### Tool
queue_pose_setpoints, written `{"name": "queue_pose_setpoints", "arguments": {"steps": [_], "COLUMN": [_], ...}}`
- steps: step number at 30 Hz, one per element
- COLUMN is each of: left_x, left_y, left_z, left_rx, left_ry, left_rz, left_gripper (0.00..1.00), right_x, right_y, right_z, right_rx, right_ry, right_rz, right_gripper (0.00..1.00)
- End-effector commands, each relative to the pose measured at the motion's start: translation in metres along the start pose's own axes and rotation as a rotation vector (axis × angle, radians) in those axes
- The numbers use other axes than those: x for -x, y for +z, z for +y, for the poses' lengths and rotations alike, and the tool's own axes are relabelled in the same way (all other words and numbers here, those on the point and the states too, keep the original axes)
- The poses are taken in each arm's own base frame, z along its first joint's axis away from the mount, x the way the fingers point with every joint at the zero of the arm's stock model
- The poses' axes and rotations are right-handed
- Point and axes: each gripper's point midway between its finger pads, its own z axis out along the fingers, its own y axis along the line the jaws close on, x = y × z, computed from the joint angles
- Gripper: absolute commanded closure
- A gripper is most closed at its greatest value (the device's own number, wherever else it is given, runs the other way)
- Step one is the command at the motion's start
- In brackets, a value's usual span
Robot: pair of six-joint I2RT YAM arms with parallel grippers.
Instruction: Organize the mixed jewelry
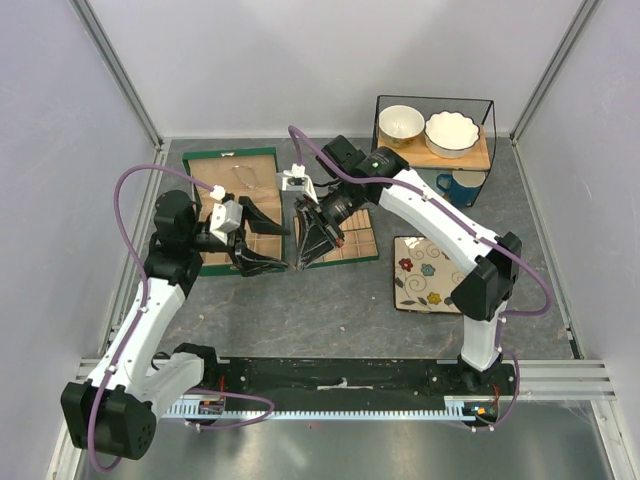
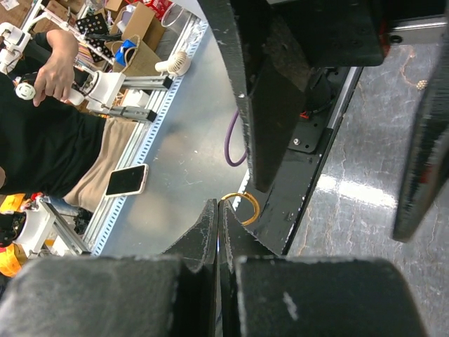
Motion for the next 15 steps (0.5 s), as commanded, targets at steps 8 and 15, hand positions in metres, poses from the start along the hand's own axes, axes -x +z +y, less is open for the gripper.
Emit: {"name": "queue_pose_setpoints", "arguments": {"steps": [8, 15], "left_x": [0.0161, 0.0168], "left_y": [0.0026, 0.009], "left_z": [-0.0216, -0.0182], "left_rx": [-0.092, -0.079], "left_ry": [0.043, 0.047], "left_rz": [-0.023, -0.021], "left_gripper": [0.29, 0.32], "right_x": [0.0181, 0.0187], "right_y": [-0.0071, -0.0071], "right_z": [0.0054, 0.0028], "right_rx": [0.018, 0.016], "right_ry": [-0.07, -0.066], "right_rz": [-0.044, -0.046], "right_gripper": [1.0, 1.0]}}
